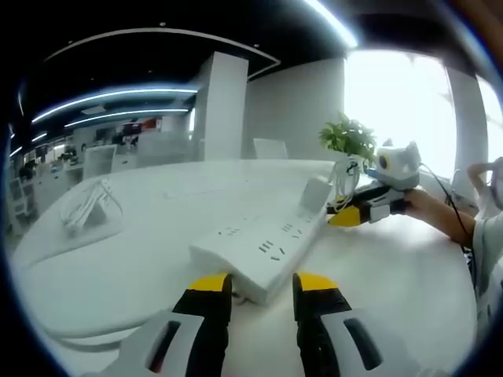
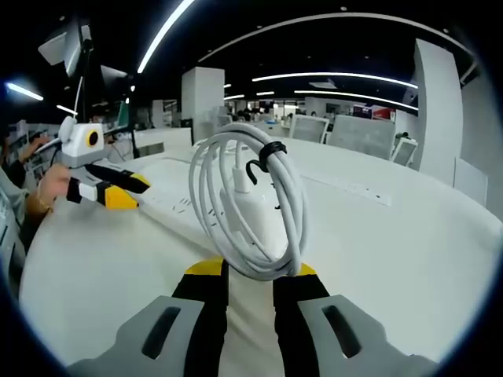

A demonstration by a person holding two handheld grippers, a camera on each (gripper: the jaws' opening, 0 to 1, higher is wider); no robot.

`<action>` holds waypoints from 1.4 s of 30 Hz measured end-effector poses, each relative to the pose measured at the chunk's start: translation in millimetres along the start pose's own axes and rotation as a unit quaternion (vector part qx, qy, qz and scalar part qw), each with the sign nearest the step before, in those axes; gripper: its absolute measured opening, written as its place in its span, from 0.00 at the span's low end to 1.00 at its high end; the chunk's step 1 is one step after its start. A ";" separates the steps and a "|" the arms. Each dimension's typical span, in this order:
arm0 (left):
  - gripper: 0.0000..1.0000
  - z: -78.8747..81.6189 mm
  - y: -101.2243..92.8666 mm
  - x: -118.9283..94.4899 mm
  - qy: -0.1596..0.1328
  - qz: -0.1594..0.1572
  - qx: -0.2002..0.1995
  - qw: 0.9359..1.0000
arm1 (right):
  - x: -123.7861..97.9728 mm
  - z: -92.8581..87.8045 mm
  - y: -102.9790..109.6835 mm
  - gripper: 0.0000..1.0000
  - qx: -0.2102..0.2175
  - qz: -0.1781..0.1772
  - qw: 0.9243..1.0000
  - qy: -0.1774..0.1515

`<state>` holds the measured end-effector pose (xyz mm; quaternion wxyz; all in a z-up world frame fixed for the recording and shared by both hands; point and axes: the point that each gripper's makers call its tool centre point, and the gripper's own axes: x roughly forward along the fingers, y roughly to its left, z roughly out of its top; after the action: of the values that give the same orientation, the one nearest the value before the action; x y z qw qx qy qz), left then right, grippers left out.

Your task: Straighten the power strip on the desk, plug the charger into it

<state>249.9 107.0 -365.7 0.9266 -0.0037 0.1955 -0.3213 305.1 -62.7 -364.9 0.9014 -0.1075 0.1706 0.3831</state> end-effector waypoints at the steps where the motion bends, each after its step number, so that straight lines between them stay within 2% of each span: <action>1: 0.32 0.3 0.6 0.2 0.001 0.000 0.000 1.000 | -0.2 -0.3 -0.2 0.19 -0.003 -0.002 1.000 0.000; 21: 0.31 3.6 10.2 3.7 -0.001 0.008 0.001 1.000 | -4.7 -2.0 5.5 0.17 0.013 -0.021 1.000 0.000; 24: 0.31 4.4 13.2 6.0 -0.001 0.012 -0.001 1.000 | -4.7 -2.5 8.5 0.17 -0.001 -0.026 1.000 0.003; 42: 0.34 8.7 24.9 15.9 0.005 0.023 0.011 1.000 | -4.9 -2.0 11.4 0.17 0.017 -0.022 1.000 0.002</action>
<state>279.2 116.2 -366.7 0.9326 0.0122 0.1968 -0.3024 293.2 -58.8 -365.5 0.9110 -0.0965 0.1766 0.3599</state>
